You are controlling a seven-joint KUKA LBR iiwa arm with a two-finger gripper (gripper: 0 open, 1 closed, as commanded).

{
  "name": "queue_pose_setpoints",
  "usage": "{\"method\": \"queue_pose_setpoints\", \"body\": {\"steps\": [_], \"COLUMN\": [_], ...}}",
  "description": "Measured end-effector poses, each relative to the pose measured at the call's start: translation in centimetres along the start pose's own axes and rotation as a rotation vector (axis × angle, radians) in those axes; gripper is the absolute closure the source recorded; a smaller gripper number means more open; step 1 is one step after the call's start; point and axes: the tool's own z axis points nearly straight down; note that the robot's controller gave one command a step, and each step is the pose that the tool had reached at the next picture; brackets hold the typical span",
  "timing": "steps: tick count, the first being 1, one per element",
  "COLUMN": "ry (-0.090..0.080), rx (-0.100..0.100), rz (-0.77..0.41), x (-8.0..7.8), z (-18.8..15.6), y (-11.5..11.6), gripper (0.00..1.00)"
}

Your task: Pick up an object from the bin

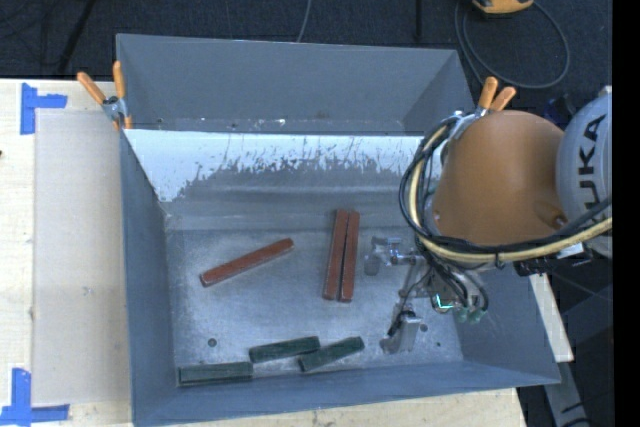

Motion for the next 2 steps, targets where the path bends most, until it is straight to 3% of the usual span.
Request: {"method": "queue_pose_setpoints", "body": {"steps": [1,2], "ry": [-0.008,-0.015], "rx": [0.000,0.000], "rz": [0.001,-0.013], "x": [-0.2,-0.5], "z": [-0.4,5.1], "y": [0.0,0.4], "gripper": [0.00,0.00]}}
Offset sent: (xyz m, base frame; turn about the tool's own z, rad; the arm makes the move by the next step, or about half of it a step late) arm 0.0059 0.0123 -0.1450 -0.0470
